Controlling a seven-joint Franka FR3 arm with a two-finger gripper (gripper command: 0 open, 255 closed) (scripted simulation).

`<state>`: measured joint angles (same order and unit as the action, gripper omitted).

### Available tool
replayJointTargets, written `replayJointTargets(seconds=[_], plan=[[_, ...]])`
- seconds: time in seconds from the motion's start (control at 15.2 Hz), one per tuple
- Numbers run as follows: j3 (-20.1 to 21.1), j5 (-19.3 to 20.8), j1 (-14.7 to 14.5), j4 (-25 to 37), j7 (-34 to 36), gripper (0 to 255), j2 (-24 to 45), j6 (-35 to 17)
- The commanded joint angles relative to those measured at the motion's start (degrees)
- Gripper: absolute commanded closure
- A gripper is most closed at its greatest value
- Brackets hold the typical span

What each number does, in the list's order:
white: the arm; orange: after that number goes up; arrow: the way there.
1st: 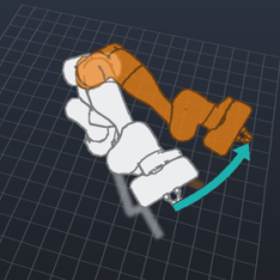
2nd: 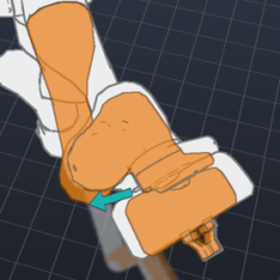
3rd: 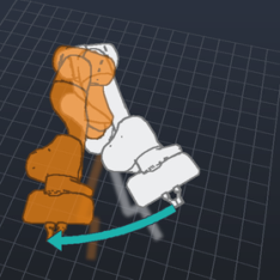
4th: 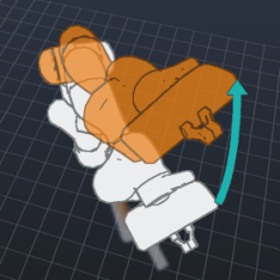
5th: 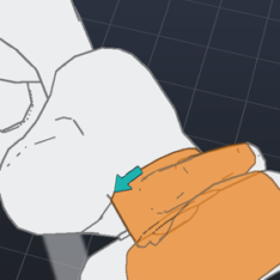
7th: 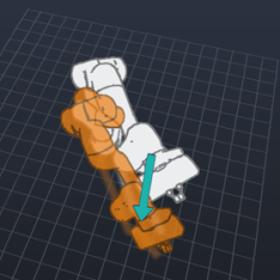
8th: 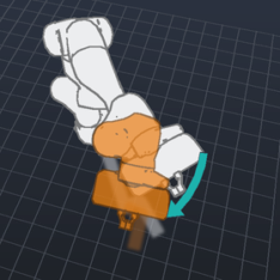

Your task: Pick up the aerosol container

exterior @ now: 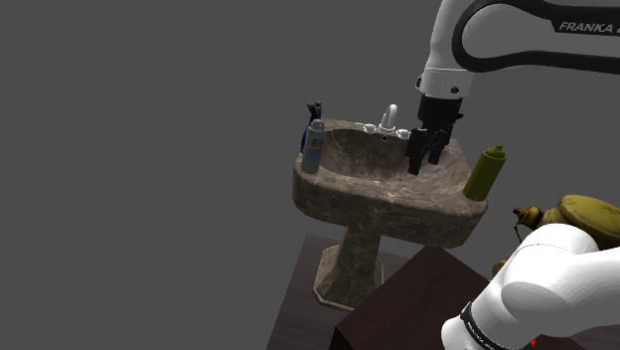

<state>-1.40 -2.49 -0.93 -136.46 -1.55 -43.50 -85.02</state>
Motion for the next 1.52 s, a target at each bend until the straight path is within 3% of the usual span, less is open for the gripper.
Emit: replayJointTargets(seconds=[0.0, 0.73, 1.45], plan=[[0.00, 0.00, 0.00, 0.00, 0.00, 0, 0.00, 0.00], [2.66, -1.10, 0.92, 16.82, 7.80, 0, 23.84, -9.29], [3.24, 0.18, 1.49, 42.80, 15.19, 0, 48.01, -9.62]])
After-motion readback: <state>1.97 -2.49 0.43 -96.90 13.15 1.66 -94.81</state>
